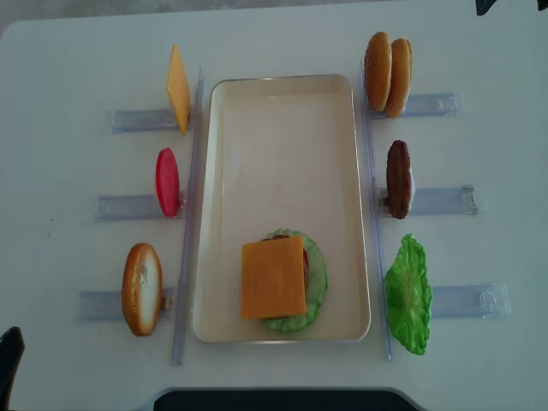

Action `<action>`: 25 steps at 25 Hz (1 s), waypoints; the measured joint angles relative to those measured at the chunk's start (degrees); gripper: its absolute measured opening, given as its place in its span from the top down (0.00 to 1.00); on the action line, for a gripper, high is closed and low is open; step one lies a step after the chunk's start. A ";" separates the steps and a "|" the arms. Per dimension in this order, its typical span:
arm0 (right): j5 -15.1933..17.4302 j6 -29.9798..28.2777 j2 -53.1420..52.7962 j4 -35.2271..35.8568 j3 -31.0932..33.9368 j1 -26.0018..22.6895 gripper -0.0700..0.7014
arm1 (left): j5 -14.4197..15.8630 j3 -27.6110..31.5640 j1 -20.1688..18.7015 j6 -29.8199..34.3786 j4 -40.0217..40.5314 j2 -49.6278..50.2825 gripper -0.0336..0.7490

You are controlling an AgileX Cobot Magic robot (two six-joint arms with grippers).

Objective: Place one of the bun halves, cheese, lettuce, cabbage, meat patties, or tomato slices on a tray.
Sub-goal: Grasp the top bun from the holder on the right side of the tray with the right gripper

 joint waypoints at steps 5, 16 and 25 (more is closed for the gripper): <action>0.00 0.88 0.00 0.26 -0.06 5.01 0.21 | 0.00 0.00 0.00 0.00 0.00 0.00 0.38; 0.19 5.69 5.04 1.26 -6.13 17.95 0.21 | 0.00 0.00 0.00 0.00 0.00 0.00 0.38; 0.14 6.87 10.04 1.32 -12.74 18.57 0.21 | 0.00 0.00 0.00 0.00 0.00 0.00 0.38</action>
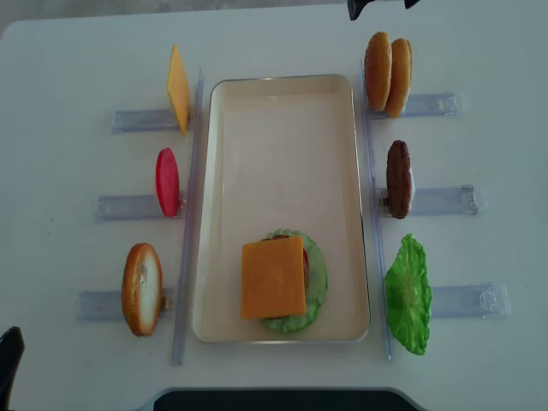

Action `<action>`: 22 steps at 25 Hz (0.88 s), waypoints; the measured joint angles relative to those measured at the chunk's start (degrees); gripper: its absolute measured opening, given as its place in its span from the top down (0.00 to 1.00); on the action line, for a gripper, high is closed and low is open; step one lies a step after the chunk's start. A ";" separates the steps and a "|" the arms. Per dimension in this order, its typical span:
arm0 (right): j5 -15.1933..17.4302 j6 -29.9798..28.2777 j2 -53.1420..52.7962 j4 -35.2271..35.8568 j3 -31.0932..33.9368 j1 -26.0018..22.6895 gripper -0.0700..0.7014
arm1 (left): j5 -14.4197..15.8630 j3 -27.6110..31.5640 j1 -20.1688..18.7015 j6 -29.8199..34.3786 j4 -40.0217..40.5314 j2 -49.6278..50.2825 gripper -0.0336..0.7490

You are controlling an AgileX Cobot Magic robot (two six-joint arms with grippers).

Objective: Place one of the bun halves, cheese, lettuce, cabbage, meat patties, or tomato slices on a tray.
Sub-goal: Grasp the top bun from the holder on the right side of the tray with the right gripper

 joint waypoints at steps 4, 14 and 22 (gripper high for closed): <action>0.00 0.00 0.98 -0.06 -0.19 -0.46 0.21 | 0.00 0.00 0.00 0.00 0.00 0.00 0.38; 0.00 0.04 3.89 -2.29 -0.19 -0.53 0.21 | 0.00 0.00 0.00 0.00 0.00 0.00 0.38; 0.00 0.04 6.72 -2.78 -0.64 -1.32 0.24 | 0.00 0.00 0.00 0.00 0.00 0.00 0.38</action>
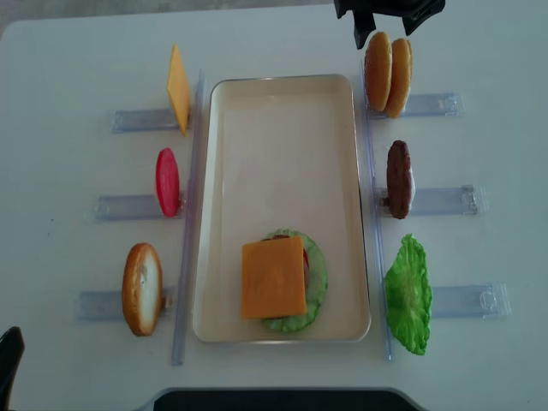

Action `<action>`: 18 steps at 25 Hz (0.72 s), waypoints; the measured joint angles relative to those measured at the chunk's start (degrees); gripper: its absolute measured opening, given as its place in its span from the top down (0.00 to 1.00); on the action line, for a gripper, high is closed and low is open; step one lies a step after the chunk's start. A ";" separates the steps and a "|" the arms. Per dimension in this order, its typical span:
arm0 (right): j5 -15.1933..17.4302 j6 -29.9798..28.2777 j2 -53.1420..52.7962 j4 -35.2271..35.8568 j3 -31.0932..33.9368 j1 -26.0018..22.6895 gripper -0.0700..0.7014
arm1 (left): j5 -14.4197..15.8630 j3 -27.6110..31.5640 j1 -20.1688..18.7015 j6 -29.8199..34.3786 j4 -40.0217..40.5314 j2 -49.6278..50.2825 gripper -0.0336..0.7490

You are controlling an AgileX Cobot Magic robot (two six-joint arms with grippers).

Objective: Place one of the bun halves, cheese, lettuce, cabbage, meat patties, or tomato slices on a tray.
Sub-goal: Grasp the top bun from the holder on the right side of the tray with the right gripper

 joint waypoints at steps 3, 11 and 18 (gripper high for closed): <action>0.00 -0.05 0.77 0.00 0.00 -0.75 0.24 | 0.00 0.00 0.00 -0.05 0.00 0.00 0.38; 0.00 -0.30 3.99 0.00 -1.83 -1.41 0.24 | 0.00 0.00 0.00 -0.45 0.00 0.00 0.38; 0.01 -0.48 5.34 0.00 -4.48 -1.47 0.25 | 0.00 0.00 0.00 -0.52 0.00 0.00 0.38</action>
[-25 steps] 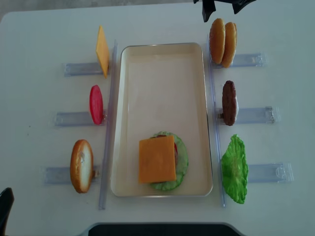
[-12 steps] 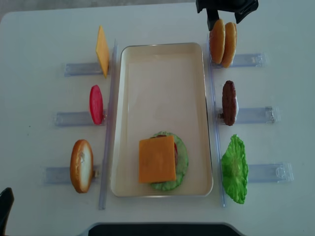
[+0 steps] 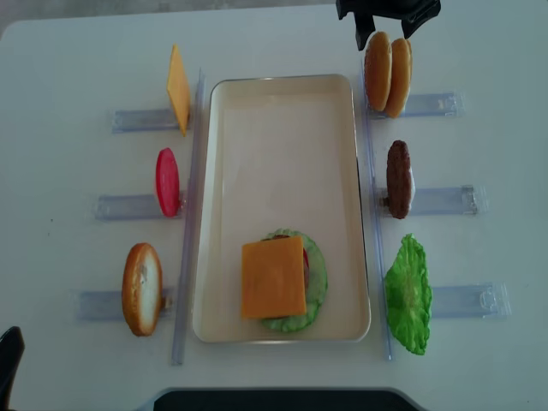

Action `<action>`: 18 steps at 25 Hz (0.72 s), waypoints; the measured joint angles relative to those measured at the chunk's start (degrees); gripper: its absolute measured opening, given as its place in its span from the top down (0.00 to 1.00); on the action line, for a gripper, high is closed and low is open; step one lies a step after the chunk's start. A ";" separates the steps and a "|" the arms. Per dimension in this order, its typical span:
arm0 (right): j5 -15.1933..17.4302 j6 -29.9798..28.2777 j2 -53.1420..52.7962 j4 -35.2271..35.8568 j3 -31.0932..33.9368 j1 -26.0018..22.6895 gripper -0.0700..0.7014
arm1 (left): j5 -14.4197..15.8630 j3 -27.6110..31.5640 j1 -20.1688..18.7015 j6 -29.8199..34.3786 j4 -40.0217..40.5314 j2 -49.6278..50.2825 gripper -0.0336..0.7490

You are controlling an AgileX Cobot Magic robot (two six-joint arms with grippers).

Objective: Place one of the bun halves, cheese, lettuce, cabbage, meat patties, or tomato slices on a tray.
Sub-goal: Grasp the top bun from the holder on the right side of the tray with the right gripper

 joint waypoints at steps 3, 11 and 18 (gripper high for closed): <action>0.00 0.00 0.82 1.22 -0.12 0.00 0.25 | 0.00 0.00 0.00 -0.13 0.00 0.00 0.38; 0.00 0.00 1.89 2.73 -0.12 0.00 0.27 | 0.00 0.00 0.00 -0.20 0.00 0.00 0.38; 0.00 0.00 2.49 2.78 -0.12 0.00 0.27 | 0.00 0.00 0.00 -0.20 0.00 0.00 0.38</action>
